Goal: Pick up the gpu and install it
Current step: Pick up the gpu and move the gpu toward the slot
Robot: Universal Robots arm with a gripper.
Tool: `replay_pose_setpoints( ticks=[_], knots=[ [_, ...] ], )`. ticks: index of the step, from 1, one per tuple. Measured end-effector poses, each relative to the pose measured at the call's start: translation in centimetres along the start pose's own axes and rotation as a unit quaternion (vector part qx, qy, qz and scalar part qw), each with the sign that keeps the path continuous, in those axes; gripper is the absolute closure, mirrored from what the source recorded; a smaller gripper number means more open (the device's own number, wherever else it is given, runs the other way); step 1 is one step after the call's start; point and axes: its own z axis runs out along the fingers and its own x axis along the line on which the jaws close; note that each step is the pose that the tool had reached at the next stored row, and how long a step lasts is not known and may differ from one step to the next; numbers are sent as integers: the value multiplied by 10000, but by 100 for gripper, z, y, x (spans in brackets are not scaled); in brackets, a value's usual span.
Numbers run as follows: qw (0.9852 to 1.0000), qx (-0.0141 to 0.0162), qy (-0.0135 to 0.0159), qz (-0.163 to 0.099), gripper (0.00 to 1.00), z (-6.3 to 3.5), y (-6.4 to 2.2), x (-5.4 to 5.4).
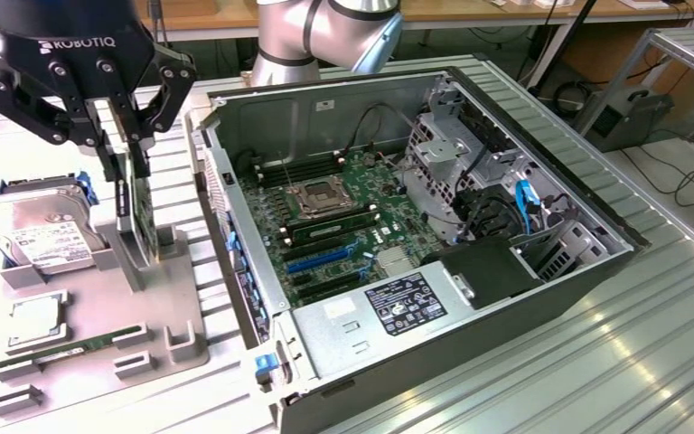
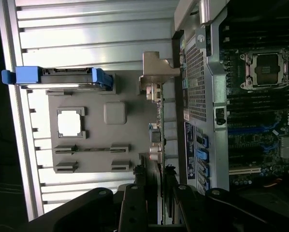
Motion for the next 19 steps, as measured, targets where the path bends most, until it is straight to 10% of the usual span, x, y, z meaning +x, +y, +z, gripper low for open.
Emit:
replay_pose_setpoints(
  ticks=[19],
  knots=[
    [9999,103,-7,-3,73,-63,11,-1]
  ],
)
